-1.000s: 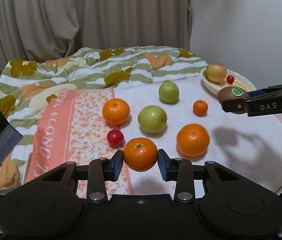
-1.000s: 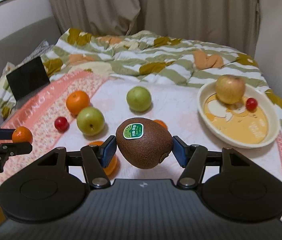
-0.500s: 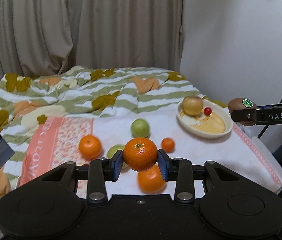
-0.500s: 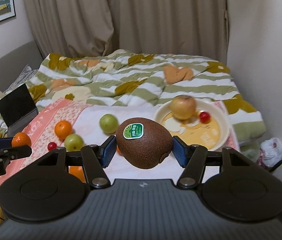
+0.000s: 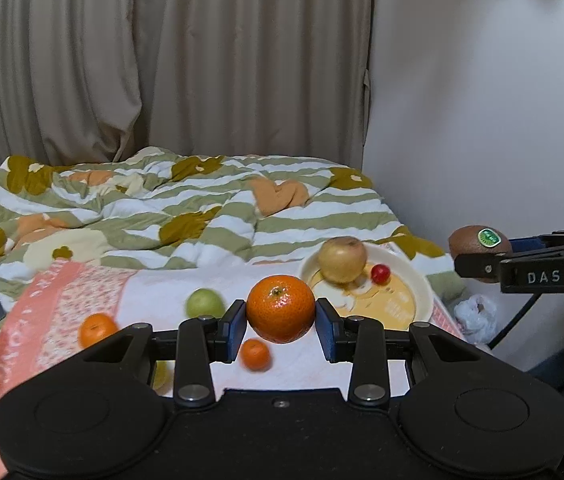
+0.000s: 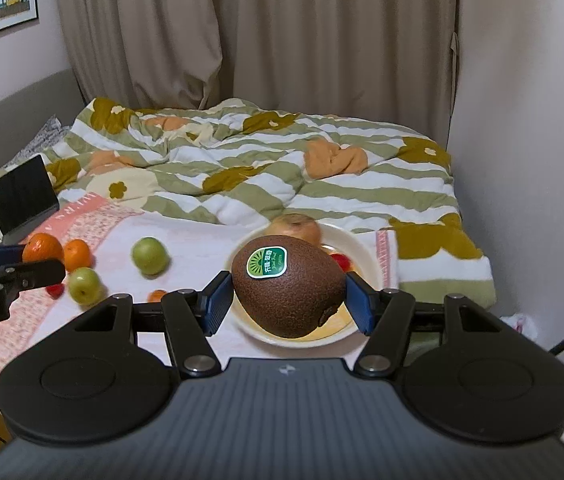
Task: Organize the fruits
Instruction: 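Carry the tangerine and kiwi in both tools to the white bowl, then release the tangerine into the bowl with the left tool while the right tool drops the kiwi in, then pull both tools back from the bowl toward the remaining fruits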
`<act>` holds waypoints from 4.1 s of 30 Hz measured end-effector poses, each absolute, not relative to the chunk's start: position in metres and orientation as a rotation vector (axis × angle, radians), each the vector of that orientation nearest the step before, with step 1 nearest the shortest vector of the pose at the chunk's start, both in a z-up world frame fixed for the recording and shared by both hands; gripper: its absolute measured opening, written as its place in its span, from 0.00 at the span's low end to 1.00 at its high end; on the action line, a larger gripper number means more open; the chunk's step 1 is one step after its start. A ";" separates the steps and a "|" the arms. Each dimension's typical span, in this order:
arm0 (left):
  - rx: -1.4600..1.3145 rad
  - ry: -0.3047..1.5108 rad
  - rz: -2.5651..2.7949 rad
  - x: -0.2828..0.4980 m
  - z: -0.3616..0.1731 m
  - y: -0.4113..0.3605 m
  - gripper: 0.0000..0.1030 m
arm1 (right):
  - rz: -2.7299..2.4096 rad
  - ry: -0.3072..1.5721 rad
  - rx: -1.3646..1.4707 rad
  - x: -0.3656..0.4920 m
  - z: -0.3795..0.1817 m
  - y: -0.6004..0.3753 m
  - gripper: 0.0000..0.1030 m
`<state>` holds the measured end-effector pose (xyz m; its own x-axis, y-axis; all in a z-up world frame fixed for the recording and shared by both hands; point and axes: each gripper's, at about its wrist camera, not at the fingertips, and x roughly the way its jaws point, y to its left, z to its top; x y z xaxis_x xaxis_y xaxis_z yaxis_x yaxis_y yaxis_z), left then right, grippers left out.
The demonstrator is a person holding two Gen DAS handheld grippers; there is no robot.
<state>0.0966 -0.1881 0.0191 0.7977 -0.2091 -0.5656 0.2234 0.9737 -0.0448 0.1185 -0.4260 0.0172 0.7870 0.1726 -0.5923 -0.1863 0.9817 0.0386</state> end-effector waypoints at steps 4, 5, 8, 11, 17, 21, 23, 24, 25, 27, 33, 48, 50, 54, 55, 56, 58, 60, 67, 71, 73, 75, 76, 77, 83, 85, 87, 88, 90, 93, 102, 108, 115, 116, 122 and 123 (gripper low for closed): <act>0.033 0.612 -0.255 0.118 0.013 -0.215 0.40 | 0.200 0.643 -0.024 0.138 0.010 -0.446 0.74; 0.037 0.616 -0.264 0.124 0.012 -0.222 0.40 | 0.200 0.647 -0.020 0.145 0.007 -0.450 0.74; 0.057 0.630 -0.290 0.144 0.004 -0.241 0.40 | 0.197 0.658 -0.002 0.160 0.000 -0.460 0.74; 0.069 0.651 -0.317 0.165 -0.006 -0.257 0.40 | 0.184 0.671 0.015 0.174 -0.008 -0.470 0.74; 0.118 0.700 -0.370 0.202 -0.032 -0.280 0.40 | 0.146 0.702 0.047 0.201 -0.027 -0.483 0.74; 0.134 0.749 -0.390 0.226 -0.053 -0.286 0.40 | 0.124 0.727 0.055 0.217 -0.038 -0.488 0.74; 0.148 0.772 -0.399 0.237 -0.063 -0.288 0.40 | 0.112 0.739 0.062 0.225 -0.044 -0.490 0.74; 0.156 0.783 -0.404 0.242 -0.068 -0.289 0.40 | 0.106 0.744 0.066 0.228 -0.047 -0.490 0.74; 0.165 0.793 -0.407 0.247 -0.073 -0.290 0.40 | 0.103 0.748 0.069 0.230 -0.049 -0.491 0.74; 0.187 0.820 -0.414 0.257 -0.083 -0.292 0.40 | 0.095 0.757 0.076 0.236 -0.053 -0.492 0.74; 0.218 0.874 -0.440 0.273 -0.103 -0.295 0.40 | 0.072 0.784 0.088 0.248 -0.063 -0.492 0.74; 0.209 0.836 -0.396 0.257 -0.078 -0.278 0.89 | 0.065 0.786 0.070 0.249 -0.056 -0.490 0.74; 0.198 0.830 -0.380 0.254 -0.074 -0.272 0.92 | 0.081 0.788 0.063 0.249 -0.056 -0.487 0.74; 0.177 0.820 -0.340 0.249 -0.066 -0.257 0.95 | 0.114 0.795 0.050 0.252 -0.057 -0.478 0.74; 0.178 0.819 -0.328 0.249 -0.065 -0.254 0.95 | 0.121 0.796 0.044 0.253 -0.058 -0.476 0.74; 0.178 0.820 -0.312 0.248 -0.063 -0.251 0.95 | 0.130 0.799 0.037 0.254 -0.059 -0.473 0.74; 0.170 0.818 -0.287 0.246 -0.060 -0.246 0.95 | 0.149 0.809 0.021 0.257 -0.062 -0.467 0.74; 0.152 0.807 -0.262 0.243 -0.055 -0.242 0.95 | 0.172 0.820 0.011 0.259 -0.067 -0.461 0.74; 0.127 0.793 -0.218 0.233 -0.045 -0.231 0.96 | 0.225 0.866 -0.024 0.271 -0.095 -0.444 0.74; 0.114 0.796 -0.204 0.229 -0.046 -0.227 0.96 | 0.237 0.870 -0.052 0.275 -0.108 -0.440 0.74; 0.112 0.795 -0.197 0.226 -0.047 -0.225 0.96 | 0.243 0.869 -0.065 0.278 -0.114 -0.438 0.74; 0.112 0.795 -0.191 0.224 -0.048 -0.224 0.96 | 0.248 0.866 -0.080 0.279 -0.117 -0.436 0.74; 0.111 0.795 -0.188 0.223 -0.048 -0.223 0.96 | 0.248 0.866 -0.089 0.279 -0.119 -0.434 0.75; 0.110 0.794 -0.185 0.222 -0.048 -0.221 0.96 | 0.247 0.863 -0.096 0.278 -0.120 -0.433 0.77; 0.102 0.786 -0.162 0.213 -0.044 -0.217 0.96 | 0.228 0.781 -0.154 0.263 -0.106 -0.431 1.00; 0.099 0.781 -0.155 0.208 -0.041 -0.215 0.96 | 0.223 0.788 -0.145 0.259 -0.103 -0.435 1.00; 0.095 0.774 -0.146 0.204 -0.037 -0.216 0.96 | 0.214 0.793 -0.117 0.255 -0.098 -0.441 1.00; 0.092 0.769 -0.143 0.201 -0.035 -0.216 0.96 | 0.211 0.792 -0.101 0.252 -0.095 -0.443 1.00; 0.084 0.757 -0.137 0.195 -0.029 -0.216 0.96 | 0.202 0.785 -0.081 0.245 -0.086 -0.448 1.00; 0.069 0.737 -0.130 0.181 -0.021 -0.214 0.96 | 0.179 0.773 -0.078 0.231 -0.073 -0.453 1.00; 0.027 0.673 -0.094 0.132 0.009 -0.204 0.96 | 0.145 0.720 -0.062 0.185 -0.032 -0.457 1.00; 0.027 0.619 -0.041 0.097 0.028 -0.190 0.96 | 0.151 0.691 -0.042 0.160 -0.006 -0.453 1.00; 0.018 0.584 0.028 0.067 0.040 -0.157 0.97 | 0.179 0.661 -0.056 0.134 0.014 -0.432 1.00; 0.012 0.580 0.038 0.065 0.040 -0.150 0.97 | 0.183 0.658 -0.058 0.131 0.017 -0.427 1.00; -0.013 0.567 0.062 0.055 0.042 -0.102 0.97 | 0.203 0.644 -0.061 0.110 0.025 -0.391 1.00; -0.012 0.563 0.058 0.053 0.042 -0.094 0.97 | 0.202 0.644 -0.059 0.107 0.026 -0.382 1.00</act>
<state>0.0535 -0.0941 0.0423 0.8442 0.0520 -0.5335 -0.0584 0.9983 0.0049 0.1072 -0.3821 0.0256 0.7811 0.1684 -0.6013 -0.2053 0.9787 0.0075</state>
